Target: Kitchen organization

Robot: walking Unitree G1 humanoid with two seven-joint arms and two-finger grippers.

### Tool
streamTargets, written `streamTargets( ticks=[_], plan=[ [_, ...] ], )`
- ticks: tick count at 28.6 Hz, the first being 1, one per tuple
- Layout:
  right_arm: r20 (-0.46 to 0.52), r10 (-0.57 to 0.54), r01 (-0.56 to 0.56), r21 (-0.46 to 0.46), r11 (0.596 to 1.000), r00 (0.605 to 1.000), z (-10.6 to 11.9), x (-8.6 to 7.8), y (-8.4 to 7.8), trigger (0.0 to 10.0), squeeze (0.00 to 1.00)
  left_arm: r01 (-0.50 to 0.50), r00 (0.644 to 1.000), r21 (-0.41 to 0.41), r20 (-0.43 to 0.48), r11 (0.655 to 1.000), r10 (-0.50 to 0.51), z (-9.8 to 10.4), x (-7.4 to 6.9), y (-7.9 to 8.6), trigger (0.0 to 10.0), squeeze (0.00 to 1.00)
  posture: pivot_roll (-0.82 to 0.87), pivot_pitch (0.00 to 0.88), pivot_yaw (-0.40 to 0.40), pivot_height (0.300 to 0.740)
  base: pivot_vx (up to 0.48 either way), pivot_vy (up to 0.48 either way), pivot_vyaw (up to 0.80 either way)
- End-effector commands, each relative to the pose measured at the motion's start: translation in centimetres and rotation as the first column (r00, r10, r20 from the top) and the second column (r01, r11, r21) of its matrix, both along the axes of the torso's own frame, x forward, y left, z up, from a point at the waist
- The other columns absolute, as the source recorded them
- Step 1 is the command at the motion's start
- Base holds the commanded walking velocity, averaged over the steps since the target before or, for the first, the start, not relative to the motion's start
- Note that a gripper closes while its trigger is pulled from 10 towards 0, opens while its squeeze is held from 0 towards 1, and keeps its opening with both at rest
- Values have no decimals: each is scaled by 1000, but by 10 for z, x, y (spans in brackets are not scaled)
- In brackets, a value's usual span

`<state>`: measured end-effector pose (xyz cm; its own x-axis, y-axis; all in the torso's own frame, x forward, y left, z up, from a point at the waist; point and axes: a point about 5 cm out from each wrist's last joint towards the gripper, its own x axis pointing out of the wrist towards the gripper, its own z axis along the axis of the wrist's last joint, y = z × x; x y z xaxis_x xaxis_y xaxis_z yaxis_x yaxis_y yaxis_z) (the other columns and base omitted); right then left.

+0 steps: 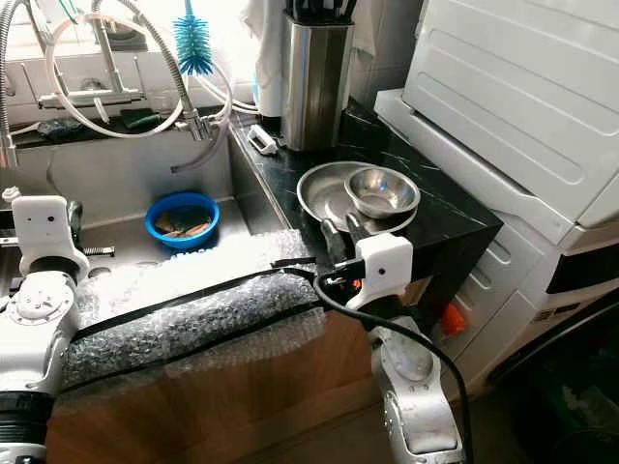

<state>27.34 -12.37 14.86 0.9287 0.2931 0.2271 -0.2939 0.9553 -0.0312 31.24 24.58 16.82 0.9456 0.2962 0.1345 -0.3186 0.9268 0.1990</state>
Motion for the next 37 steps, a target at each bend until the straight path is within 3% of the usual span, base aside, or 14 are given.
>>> streamTargets(
  ticks=[1,10,19,20,22,27,29,32,37],
  plan=[
    [0,-21,21,12,1000,1000,3,3,-4,10000,0,24,999,-2,-30,1000,-24,-6,-1,-6,10000,1000,-43,0,-65,740,0,0,0],
    [9,-20,19,14,1000,1000,7,5,-3,10000,0,98,995,26,-13,995,-98,-4,2,-24,10000,1000,-54,0,-70,740,0,0,0],
    [16,-34,33,23,999,999,9,5,-2,10000,0,121,991,81,41,989,-125,9,-2,-26,10000,1000,-60,0,-59,740,0,0,0],
    [13,-42,42,33,999,999,9,5,-3,10000,0,118,990,90,63,989,-124,13,-3,-25,10000,39,-59,0,-55,740,0,0,0],
    [16,-64,64,49,997,998,11,7,-7,10000,0,120,983,115,123,986,-134,27,-6,-24,10000,0,-60,0,-48,740,0,0,0],
    [15,-116,114,95,989,993,20,10,-17,10000,0,144,973,185,152,972,-173,44,-15,-18,10000,0,-61,0,-34,740,0,0,0],
    [20,-120,118,94,989,993,22,10,-19,10000,0,147,971,194,158,970,-179,46,-16,-16,10000,0,-63,0,-30,740,0,0,0],
    [54,-158,154,72,985,986,34,13,-33,10000,0,128,971,249,166,960,-173,53,-31,-4,10000,0,-49,0,-27,740,0,0,0],
    [59,-182,177,77,981,981,40,16,-41,10000,0,106,974,257,169,961,-152,54,-40,1,10000,0,-58,0,-28,740,0,0,0]
  ],
)
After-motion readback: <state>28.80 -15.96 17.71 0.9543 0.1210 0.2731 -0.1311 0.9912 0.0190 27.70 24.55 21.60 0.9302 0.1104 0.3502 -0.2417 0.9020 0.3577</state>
